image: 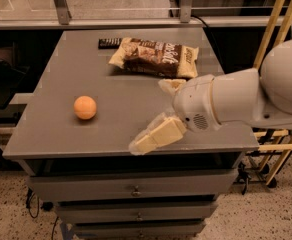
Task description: Move orange near brown chip bag
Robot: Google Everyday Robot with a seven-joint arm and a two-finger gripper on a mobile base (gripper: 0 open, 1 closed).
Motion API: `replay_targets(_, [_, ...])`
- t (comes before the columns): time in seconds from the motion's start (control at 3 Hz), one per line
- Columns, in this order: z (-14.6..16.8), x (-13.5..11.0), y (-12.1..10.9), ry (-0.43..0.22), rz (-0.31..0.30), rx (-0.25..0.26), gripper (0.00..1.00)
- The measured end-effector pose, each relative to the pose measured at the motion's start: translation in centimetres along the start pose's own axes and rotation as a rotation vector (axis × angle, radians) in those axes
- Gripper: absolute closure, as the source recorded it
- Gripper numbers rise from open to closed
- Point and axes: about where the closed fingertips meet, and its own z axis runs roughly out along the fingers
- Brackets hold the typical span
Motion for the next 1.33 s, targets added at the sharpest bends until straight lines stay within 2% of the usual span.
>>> replay_targets(0.33, [5.7,1.3,-0.2,-0.082,0.004,0.027,0.00])
replay_targets(0.67, [8.8,1.2,-0.9,-0.091,0.038,0.089,0.00])
replay_targets(1.0, [9.2,0.9,-1.9,-0.098,0.042,0.139,0.00])
replay_targets(1.33, [9.2,0.9,-1.9,-0.098,0.041,0.139,0.00])
